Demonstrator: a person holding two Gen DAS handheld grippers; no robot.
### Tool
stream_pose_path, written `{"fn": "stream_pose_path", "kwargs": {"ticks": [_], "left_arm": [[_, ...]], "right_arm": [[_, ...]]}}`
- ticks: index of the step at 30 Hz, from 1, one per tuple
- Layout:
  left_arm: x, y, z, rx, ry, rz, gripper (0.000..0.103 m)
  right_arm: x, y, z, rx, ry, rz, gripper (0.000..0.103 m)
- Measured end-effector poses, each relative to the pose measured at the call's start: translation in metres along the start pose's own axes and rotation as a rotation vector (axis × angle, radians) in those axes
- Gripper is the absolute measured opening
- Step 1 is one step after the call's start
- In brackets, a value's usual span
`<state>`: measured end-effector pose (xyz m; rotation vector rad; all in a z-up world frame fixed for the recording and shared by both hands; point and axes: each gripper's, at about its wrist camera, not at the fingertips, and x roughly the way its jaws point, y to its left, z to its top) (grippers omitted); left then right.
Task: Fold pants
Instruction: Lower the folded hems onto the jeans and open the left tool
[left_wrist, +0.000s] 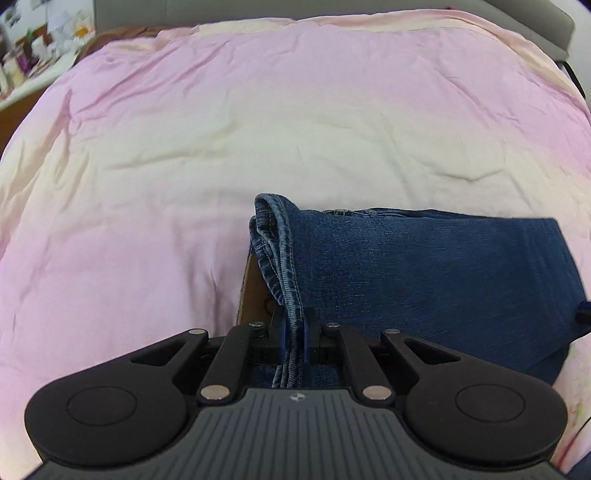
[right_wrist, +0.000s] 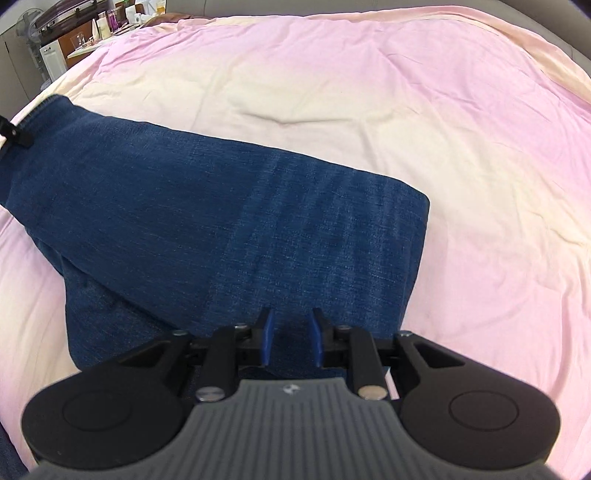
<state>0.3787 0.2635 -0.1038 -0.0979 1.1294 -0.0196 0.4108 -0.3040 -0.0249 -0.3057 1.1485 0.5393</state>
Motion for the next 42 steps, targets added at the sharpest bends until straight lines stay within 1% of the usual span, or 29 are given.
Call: {"fn": "stream_pose_path", "kwargs": {"ticks": [3, 5, 7, 9, 10, 12, 13, 15, 17, 19, 20, 21, 22, 24, 25, 27, 29, 30, 31, 33, 34, 35, 36, 38, 39, 40, 41, 42], "left_arm": [[0.012, 0.001, -0.001, 0.015, 0.006, 0.015, 0.009], [0.017, 0.002, -0.004, 0.019, 0.008, 0.018, 0.010], [0.017, 0.001, -0.005, 0.021, -0.001, 0.021, 0.010], [0.006, -0.005, -0.004, 0.036, -0.045, 0.023, 0.010], [0.000, -0.006, 0.001, 0.050, -0.075, 0.018, 0.010], [-0.011, -0.005, 0.007, 0.049, -0.105, -0.002, 0.010], [-0.010, -0.004, 0.010, 0.044, -0.098, -0.002, 0.010], [0.004, -0.005, 0.009, 0.048, -0.049, 0.029, 0.010], [0.024, -0.005, 0.002, 0.068, -0.025, 0.059, 0.010], [0.035, -0.004, -0.005, 0.052, -0.022, 0.069, 0.015], [0.038, -0.002, -0.008, 0.045, -0.029, 0.073, 0.017], [0.037, -0.002, -0.011, 0.047, -0.042, 0.086, 0.026], [0.033, -0.003, -0.013, 0.058, -0.059, 0.103, 0.035], [0.021, -0.001, -0.017, 0.063, -0.081, 0.123, 0.045], [0.013, 0.001, -0.020, 0.054, -0.086, 0.120, 0.046], [-0.004, 0.002, -0.026, 0.054, -0.099, 0.107, 0.046], [-0.022, -0.003, -0.034, 0.064, -0.135, 0.120, 0.046], [-0.030, -0.007, -0.038, 0.069, -0.151, 0.113, 0.046], [-0.037, -0.010, -0.043, 0.074, -0.166, 0.099, 0.046], [-0.041, -0.018, -0.050, 0.078, -0.177, 0.112, 0.046], [-0.036, -0.020, -0.052, 0.077, -0.174, 0.133, 0.044], [-0.031, -0.020, -0.054, 0.070, -0.168, 0.150, 0.039], [-0.023, -0.018, -0.055, 0.047, -0.151, 0.156, 0.032], [-0.006, -0.010, -0.057, -0.003, -0.110, 0.140, 0.029], [-0.001, -0.007, -0.060, -0.022, -0.111, 0.138, 0.029], [0.002, -0.002, -0.064, -0.045, -0.109, 0.124, 0.029], [0.005, 0.000, -0.065, -0.055, -0.105, 0.119, 0.029], [0.009, 0.000, -0.066, -0.049, -0.099, 0.123, 0.029]], "right_arm": [[-0.002, -0.001, 0.002, -0.001, 0.003, -0.015, 0.018], [-0.009, -0.005, 0.005, -0.001, -0.012, -0.030, 0.018], [-0.017, -0.012, 0.008, 0.009, -0.030, -0.048, 0.028], [-0.020, -0.020, 0.014, 0.016, -0.037, -0.075, 0.032], [-0.023, -0.024, 0.015, 0.019, -0.039, -0.091, 0.032], [-0.022, -0.034, 0.024, 0.043, -0.053, -0.114, 0.032], [-0.022, -0.038, 0.030, 0.064, -0.057, -0.107, 0.032], [-0.015, -0.048, 0.038, 0.116, -0.060, -0.084, 0.032], [-0.001, -0.051, 0.038, 0.165, -0.032, -0.053, 0.032], [0.019, -0.052, 0.032, 0.188, 0.031, -0.059, 0.031], [0.027, -0.048, 0.021, 0.159, 0.049, -0.094, 0.031], [0.030, -0.045, 0.013, 0.114, 0.054, -0.146, 0.034], [0.029, -0.044, 0.006, 0.082, 0.041, -0.187, 0.037], [0.013, -0.050, -0.008, 0.070, -0.004, -0.197, 0.037], [-0.002, -0.052, -0.015, 0.075, -0.028, -0.199, 0.037], [-0.025, -0.049, -0.027, 0.062, -0.059, -0.208, 0.037], [-0.042, -0.040, -0.041, 0.024, -0.081, -0.219, 0.038], [-0.049, -0.033, -0.048, 0.002, -0.090, -0.222, 0.041], [-0.054, -0.024, -0.055, -0.022, -0.096, -0.219, 0.048], [-0.054, -0.004, -0.069, -0.078, -0.095, -0.230, 0.056], [-0.050, 0.004, -0.075, -0.104, -0.092, -0.243, 0.056], [-0.042, 0.011, -0.079, -0.128, -0.089, -0.266, 0.056], [-0.031, 0.015, -0.080, -0.135, -0.090, -0.297, 0.056], [-0.015, 0.015, -0.080, -0.113, -0.111, -0.359, 0.054], [-0.008, 0.013, -0.079, -0.092, -0.104, -0.372, 0.049], [-0.002, 0.009, -0.078, -0.071, -0.094, -0.373, 0.026], [0.000, 0.006, -0.078, -0.053, -0.090, -0.376, 0.012], [0.002, 0.001, -0.079, -0.042, -0.086, -0.373, 0.004]]}}
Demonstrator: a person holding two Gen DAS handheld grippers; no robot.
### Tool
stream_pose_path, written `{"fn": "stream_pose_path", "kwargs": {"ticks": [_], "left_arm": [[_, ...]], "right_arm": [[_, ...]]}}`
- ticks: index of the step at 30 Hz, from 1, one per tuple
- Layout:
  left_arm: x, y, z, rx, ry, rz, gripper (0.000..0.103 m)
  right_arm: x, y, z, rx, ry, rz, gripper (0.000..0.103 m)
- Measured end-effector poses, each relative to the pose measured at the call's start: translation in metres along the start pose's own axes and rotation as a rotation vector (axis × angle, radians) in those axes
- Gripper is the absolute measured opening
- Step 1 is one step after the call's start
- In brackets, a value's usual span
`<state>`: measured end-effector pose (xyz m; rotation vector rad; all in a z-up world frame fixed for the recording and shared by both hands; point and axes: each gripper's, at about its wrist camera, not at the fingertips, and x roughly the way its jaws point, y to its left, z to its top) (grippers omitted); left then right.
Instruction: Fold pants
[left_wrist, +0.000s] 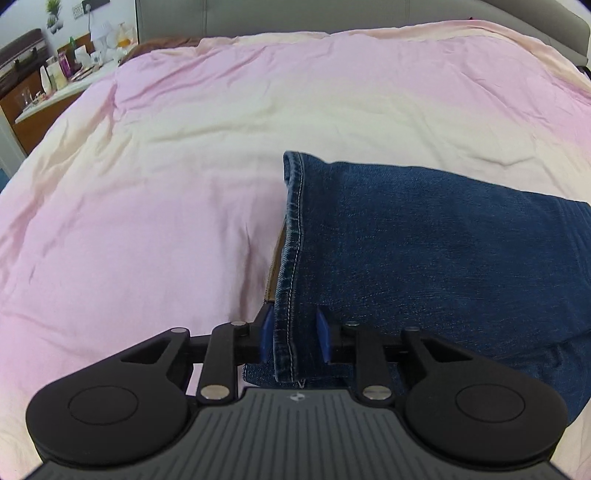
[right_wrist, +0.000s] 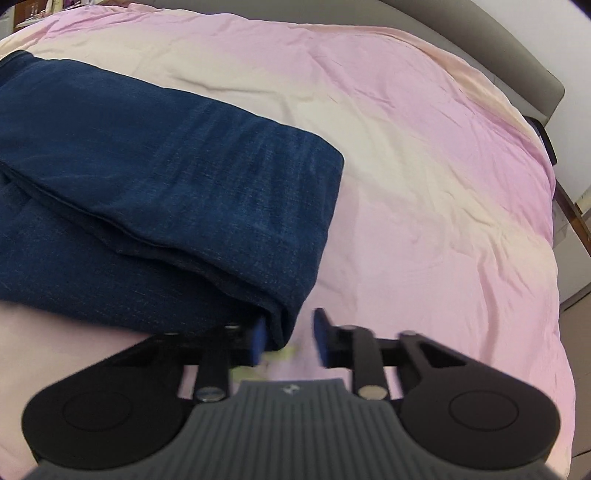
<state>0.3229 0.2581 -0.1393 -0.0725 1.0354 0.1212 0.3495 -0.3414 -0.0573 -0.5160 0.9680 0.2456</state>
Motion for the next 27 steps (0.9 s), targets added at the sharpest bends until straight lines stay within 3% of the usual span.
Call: {"fn": "stream_pose_path", "kwargs": {"ticks": [3, 5, 9, 14, 16, 21, 23, 24, 27], "left_arm": [[0.012, -0.003, -0.003, 0.024, 0.030, 0.019, 0.026], [0.020, -0.001, -0.006, 0.020, 0.057, 0.038, 0.018], [0.039, 0.003, -0.021, 0.074, 0.126, 0.205, 0.001], [0.014, 0.011, -0.036, 0.070, 0.106, 0.190, 0.002], [0.003, 0.003, -0.038, 0.110, 0.115, 0.205, 0.004], [-0.032, -0.026, -0.036, 0.171, 0.088, 0.179, 0.009], [-0.044, -0.041, -0.032, 0.199, 0.069, 0.158, 0.010], [-0.050, -0.049, -0.030, 0.209, 0.062, 0.149, 0.010], [-0.063, -0.075, -0.023, 0.247, 0.037, 0.110, 0.010]], "right_arm": [[0.006, -0.008, -0.007, -0.004, 0.012, 0.032, 0.000], [0.012, -0.006, -0.013, -0.048, 0.028, 0.040, 0.000], [0.022, -0.007, -0.020, -0.049, 0.056, 0.068, 0.000], [0.017, -0.018, -0.023, -0.045, 0.096, 0.087, 0.000], [0.012, -0.028, -0.028, -0.051, 0.127, 0.052, 0.000], [-0.018, -0.060, -0.030, 0.022, 0.133, 0.091, 0.001], [-0.030, -0.068, -0.025, 0.043, 0.125, 0.121, 0.010], [-0.035, -0.071, -0.022, 0.064, 0.124, 0.142, 0.020], [-0.046, -0.081, -0.011, 0.133, 0.112, 0.212, 0.024]]}}
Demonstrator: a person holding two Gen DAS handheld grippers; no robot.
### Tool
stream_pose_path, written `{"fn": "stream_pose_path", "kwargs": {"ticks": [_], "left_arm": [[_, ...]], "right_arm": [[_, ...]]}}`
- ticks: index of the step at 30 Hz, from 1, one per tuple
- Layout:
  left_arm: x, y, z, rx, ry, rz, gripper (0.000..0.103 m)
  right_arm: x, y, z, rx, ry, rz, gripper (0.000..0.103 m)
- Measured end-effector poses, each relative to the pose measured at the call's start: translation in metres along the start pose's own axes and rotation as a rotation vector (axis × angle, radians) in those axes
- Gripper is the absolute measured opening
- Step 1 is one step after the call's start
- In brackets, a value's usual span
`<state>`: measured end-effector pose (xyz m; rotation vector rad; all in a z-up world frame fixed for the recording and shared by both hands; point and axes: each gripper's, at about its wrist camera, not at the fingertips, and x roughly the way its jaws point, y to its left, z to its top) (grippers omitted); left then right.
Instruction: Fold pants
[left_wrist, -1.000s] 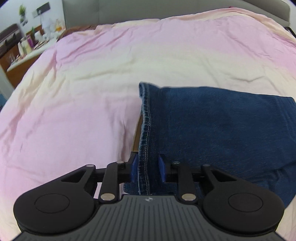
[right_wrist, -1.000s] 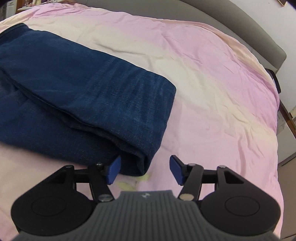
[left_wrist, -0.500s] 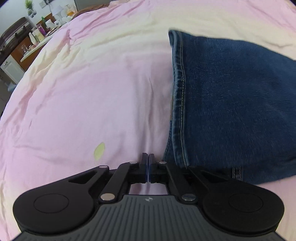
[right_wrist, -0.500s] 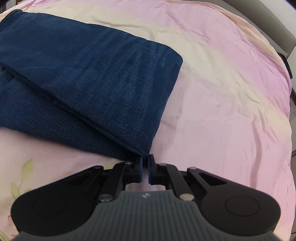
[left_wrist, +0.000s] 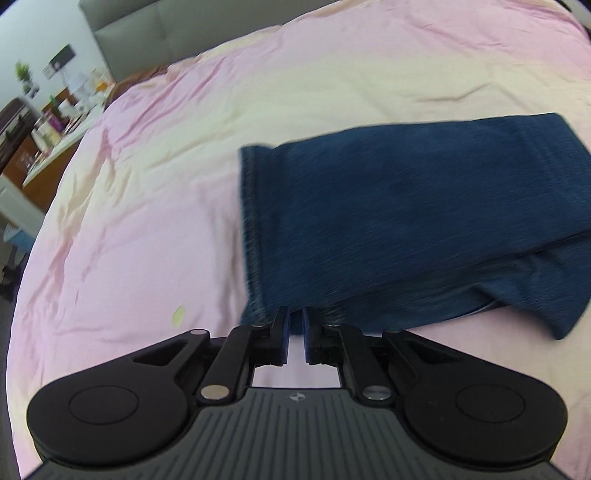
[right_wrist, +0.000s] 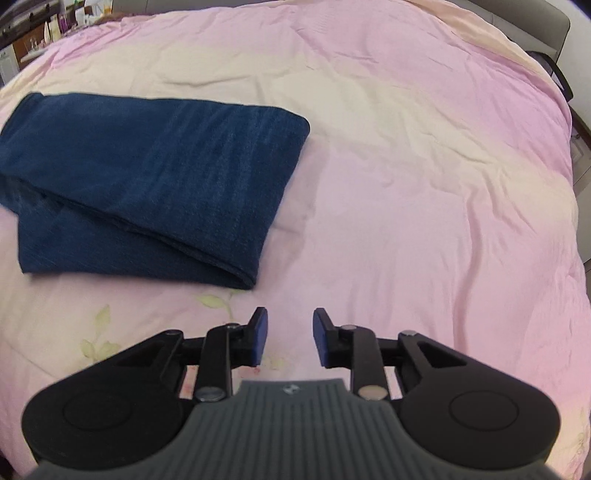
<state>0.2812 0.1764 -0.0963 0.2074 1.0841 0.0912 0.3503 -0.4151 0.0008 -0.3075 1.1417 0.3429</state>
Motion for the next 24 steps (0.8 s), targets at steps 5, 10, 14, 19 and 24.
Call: {"fn": "stream_pose_path", "kwargs": {"ticks": [5, 10, 14, 19, 24], "left_arm": [[-0.009, -0.038, 0.026, 0.063, -0.045, -0.057, 0.010], [0.004, -0.074, 0.048, 0.088, -0.066, -0.156, 0.010], [0.026, -0.107, 0.054, 0.104, -0.062, -0.244, 0.010], [0.069, -0.137, 0.047, 0.117, -0.014, -0.271, 0.010], [0.095, -0.148, 0.035, 0.152, -0.001, -0.250, 0.010]], "right_arm": [[-0.005, -0.013, 0.027, 0.117, 0.007, 0.125, 0.036], [0.006, -0.021, 0.054, 0.190, 0.032, 0.194, 0.044], [0.021, -0.012, 0.069, 0.151, 0.017, 0.213, 0.040], [0.049, 0.020, 0.080, 0.010, 0.034, 0.157, 0.038], [0.085, 0.013, 0.084, 0.072, 0.072, 0.196, 0.041]]}}
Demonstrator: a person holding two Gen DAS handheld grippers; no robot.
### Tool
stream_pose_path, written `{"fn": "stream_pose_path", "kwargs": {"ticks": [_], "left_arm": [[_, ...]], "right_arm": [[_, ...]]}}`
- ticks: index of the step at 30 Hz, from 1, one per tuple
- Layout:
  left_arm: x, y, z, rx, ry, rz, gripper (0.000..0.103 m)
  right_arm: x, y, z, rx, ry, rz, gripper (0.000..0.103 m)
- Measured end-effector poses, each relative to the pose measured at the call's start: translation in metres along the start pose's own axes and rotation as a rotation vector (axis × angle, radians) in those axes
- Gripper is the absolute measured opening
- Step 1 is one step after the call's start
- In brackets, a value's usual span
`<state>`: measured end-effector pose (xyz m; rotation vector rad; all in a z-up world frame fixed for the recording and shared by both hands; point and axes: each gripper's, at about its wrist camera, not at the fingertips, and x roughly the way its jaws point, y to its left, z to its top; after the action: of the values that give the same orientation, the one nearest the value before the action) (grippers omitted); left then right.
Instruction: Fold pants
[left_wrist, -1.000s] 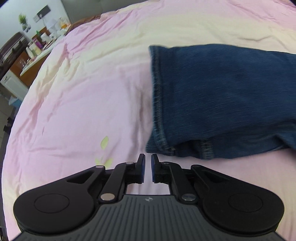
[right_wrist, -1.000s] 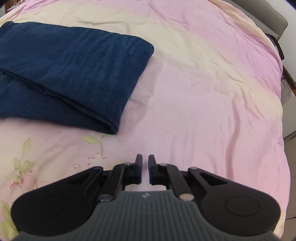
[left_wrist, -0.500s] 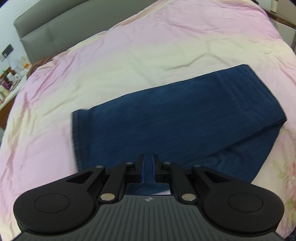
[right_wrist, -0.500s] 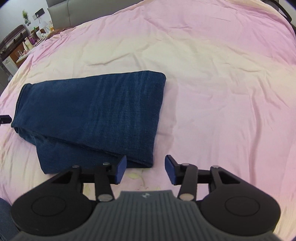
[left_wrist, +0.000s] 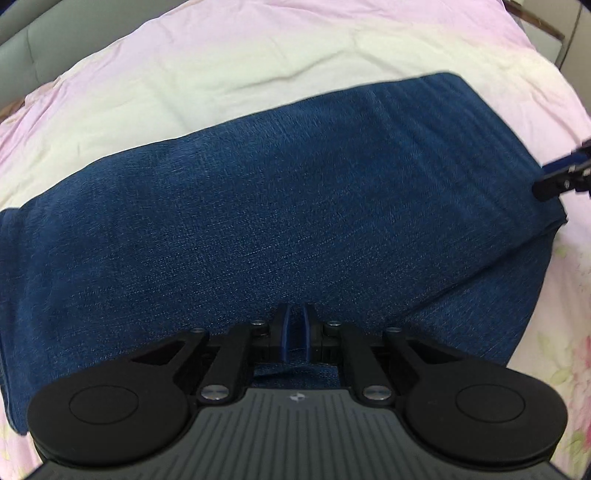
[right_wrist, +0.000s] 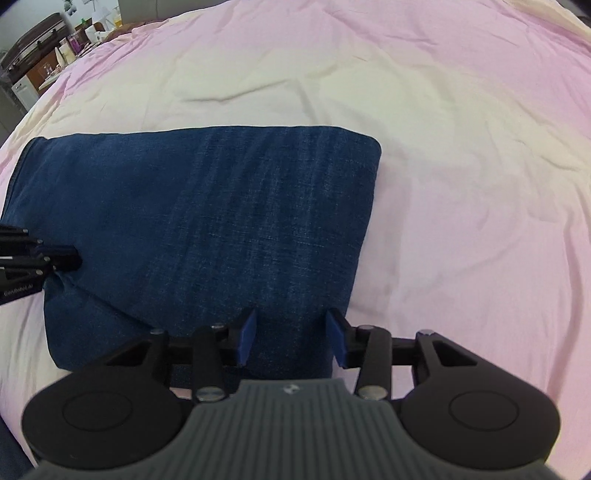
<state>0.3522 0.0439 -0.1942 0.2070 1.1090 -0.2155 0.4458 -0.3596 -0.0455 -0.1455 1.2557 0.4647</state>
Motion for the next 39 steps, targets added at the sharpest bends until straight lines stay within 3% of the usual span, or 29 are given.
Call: {"fn": "stream_pose_path", "kwargs": {"ticks": [2, 4, 6, 11, 16, 21, 25, 30, 33, 35, 39], "left_arm": [[-0.002, -0.008, 0.004, 0.063, 0.013, 0.024, 0.010], [-0.009, -0.002, 0.013, 0.057, 0.029, -0.005, 0.011], [-0.020, 0.008, 0.025, 0.035, -0.014, -0.039, 0.011], [-0.020, 0.045, 0.066, -0.073, -0.109, -0.024, 0.011], [0.014, 0.054, 0.088, -0.109, -0.139, -0.038, 0.011], [0.048, 0.059, 0.101, -0.141, -0.145, -0.060, 0.011], [0.069, 0.065, 0.103, -0.186, -0.131, -0.076, 0.012], [0.057, 0.061, 0.102, -0.178, -0.152, -0.061, 0.011], [0.030, 0.057, 0.090, -0.171, -0.173, -0.094, 0.012], [0.013, 0.051, 0.080, -0.154, -0.183, -0.120, 0.012], [-0.002, 0.034, 0.063, -0.143, -0.138, -0.155, 0.012]], "right_arm": [[0.006, -0.005, 0.000, 0.005, 0.013, 0.006, 0.044], [0.003, -0.007, 0.001, 0.014, 0.016, 0.005, 0.043], [-0.006, -0.001, 0.006, -0.010, -0.003, 0.014, 0.042], [-0.012, 0.039, 0.037, -0.144, -0.081, 0.083, 0.041], [0.026, 0.079, 0.078, -0.173, -0.120, 0.141, 0.013], [0.068, 0.106, 0.114, -0.219, -0.127, 0.125, 0.013], [0.110, 0.102, 0.130, -0.194, -0.068, 0.092, 0.003], [0.110, 0.094, 0.128, -0.141, -0.069, 0.123, 0.003], [0.086, 0.083, 0.121, -0.130, -0.082, 0.137, 0.016], [0.065, 0.071, 0.112, -0.113, -0.081, 0.151, 0.018], [0.032, 0.032, 0.093, -0.017, -0.055, 0.161, 0.029]]}}
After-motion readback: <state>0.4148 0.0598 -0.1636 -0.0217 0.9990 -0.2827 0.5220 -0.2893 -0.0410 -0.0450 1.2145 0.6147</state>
